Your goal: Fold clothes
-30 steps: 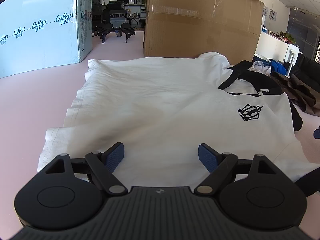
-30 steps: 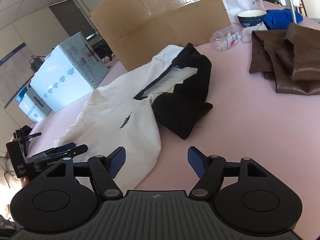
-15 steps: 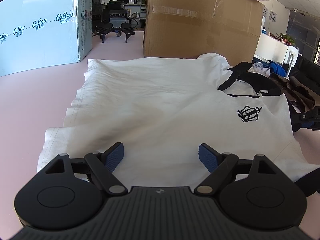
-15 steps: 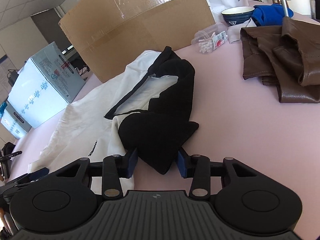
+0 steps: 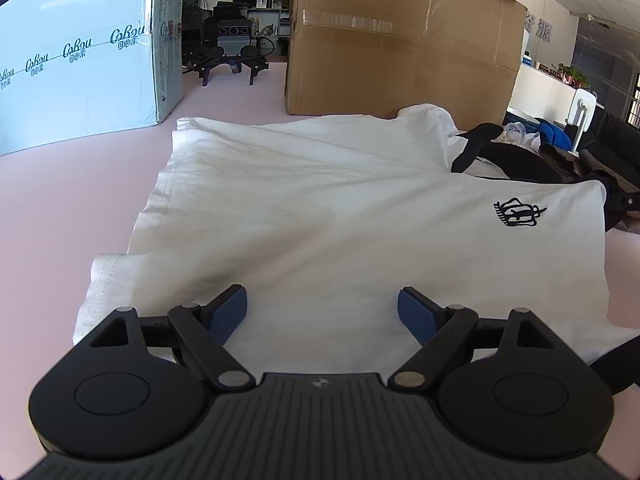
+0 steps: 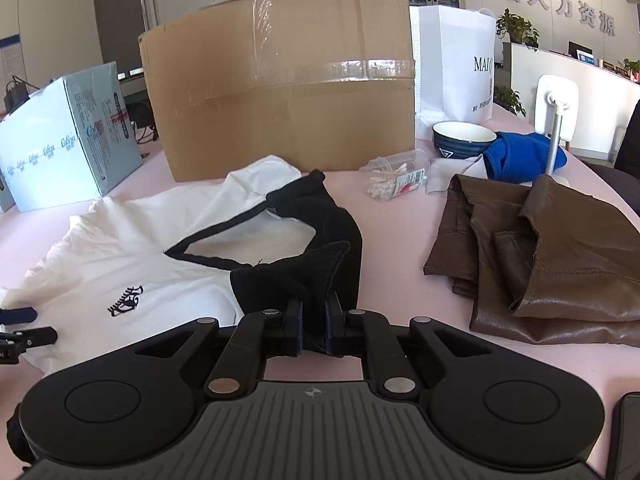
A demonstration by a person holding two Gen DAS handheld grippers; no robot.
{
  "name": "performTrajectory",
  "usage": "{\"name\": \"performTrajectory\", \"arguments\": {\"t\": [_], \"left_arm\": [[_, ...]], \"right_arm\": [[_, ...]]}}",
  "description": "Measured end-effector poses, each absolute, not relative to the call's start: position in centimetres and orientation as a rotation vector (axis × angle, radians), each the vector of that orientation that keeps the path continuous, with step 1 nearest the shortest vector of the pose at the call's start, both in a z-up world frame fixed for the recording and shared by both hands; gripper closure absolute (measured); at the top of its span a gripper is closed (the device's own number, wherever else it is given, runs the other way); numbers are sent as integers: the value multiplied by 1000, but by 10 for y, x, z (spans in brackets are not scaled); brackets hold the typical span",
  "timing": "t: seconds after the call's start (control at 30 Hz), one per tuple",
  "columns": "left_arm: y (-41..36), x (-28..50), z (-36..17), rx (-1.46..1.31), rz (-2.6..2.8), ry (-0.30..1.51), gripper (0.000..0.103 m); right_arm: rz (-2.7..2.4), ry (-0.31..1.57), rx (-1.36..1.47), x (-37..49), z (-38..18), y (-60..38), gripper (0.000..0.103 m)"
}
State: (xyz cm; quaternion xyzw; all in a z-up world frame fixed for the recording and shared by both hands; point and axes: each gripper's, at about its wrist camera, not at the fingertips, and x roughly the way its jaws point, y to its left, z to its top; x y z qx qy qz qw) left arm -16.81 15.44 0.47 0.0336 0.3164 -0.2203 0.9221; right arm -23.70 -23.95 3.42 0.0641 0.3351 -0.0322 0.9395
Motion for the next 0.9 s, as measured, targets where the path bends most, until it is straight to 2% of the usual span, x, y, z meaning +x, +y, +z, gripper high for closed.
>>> {"name": "performTrajectory", "arguments": {"t": [0.07,0.1,0.2,0.23,0.43,0.53,0.8,0.87,0.9], "left_arm": [[154,-168,5,71,-452,649,22],[154,-168,5,74,-451,649,22],[153,-169,5,79,-448,648,22],[153,-169,4,80,-448,648,22],[150,-169,4,94,-452,649,18],[152,-168,4,78,-458,651,18],[152,-166,4,66,-475,653,14],[152,-166,4,64,-476,653,14],[153,-166,4,61,-477,653,14]], "right_arm": [[-59,738,122,-234,21,-237,92],[-60,741,130,-234,20,-238,88],[-93,719,176,-236,27,-247,49],[-94,694,196,-238,31,-252,48],[-90,576,215,-213,57,-271,47],[-26,543,425,-187,57,-298,47],[-52,716,219,-119,29,-285,45],[-20,746,232,-115,23,-282,53],[-41,747,226,-115,23,-280,70]]}}
